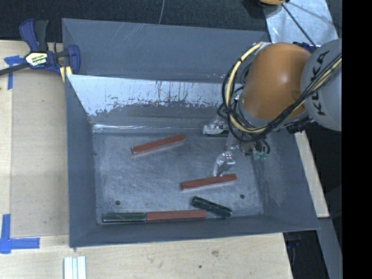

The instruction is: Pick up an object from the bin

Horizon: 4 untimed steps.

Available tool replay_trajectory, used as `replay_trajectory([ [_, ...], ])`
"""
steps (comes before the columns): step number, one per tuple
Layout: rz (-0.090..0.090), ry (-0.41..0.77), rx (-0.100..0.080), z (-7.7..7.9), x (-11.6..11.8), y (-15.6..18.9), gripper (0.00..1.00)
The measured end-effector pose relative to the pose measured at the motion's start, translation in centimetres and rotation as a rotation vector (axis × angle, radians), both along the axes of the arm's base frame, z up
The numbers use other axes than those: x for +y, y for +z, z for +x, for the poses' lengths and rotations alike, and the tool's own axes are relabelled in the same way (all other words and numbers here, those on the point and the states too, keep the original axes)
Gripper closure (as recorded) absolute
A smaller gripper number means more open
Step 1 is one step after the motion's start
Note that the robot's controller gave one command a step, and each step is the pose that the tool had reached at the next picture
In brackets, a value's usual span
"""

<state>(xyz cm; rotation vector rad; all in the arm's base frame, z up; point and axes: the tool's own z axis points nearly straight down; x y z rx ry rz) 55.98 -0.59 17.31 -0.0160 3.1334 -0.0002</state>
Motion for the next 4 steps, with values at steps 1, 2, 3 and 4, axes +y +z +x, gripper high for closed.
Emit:
replay_trajectory([
  [1, 0.000, -0.030, 0.001, 0.6, -0.1, -6.6, 0.00],
  [2, 0.005, 0.012, -0.013, -1.1, -1.6, -8.4, 0.00],
  [3, -0.001, 0.066, -0.025, -2.8, -3.4, -9.4, 1.00],
  [4, -0.001, 0.066, -0.025, -2.8, -3.5, -9.4, 1.00],
])
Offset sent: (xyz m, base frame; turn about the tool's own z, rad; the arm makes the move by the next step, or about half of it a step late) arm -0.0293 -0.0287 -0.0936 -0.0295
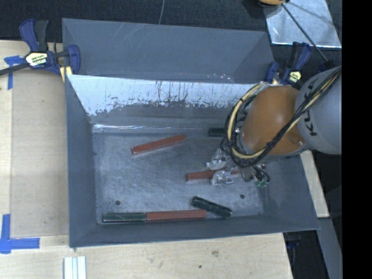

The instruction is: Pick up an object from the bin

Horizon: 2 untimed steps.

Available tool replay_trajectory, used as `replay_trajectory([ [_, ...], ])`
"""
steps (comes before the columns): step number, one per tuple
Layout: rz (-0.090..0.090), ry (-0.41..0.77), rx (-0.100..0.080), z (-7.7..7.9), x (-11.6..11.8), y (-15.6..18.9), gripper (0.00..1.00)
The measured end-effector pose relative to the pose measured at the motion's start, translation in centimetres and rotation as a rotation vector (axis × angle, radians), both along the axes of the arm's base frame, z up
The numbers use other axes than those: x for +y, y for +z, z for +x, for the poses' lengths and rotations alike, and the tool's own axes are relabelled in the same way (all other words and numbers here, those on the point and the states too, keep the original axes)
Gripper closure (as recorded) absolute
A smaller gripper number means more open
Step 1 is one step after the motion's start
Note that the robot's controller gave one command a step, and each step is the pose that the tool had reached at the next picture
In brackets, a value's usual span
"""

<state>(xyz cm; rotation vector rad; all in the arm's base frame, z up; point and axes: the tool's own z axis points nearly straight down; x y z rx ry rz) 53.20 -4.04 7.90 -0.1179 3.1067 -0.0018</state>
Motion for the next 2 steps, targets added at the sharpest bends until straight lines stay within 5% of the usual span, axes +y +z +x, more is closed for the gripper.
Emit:
replay_trajectory([
  [1, 0.000, 0.010, 0.036, -0.1, 0.5, 3.4, 1.00],
  [2, 0.000, -0.018, 0.030, 0.1, 1.8, 13.6, 1.00],
])
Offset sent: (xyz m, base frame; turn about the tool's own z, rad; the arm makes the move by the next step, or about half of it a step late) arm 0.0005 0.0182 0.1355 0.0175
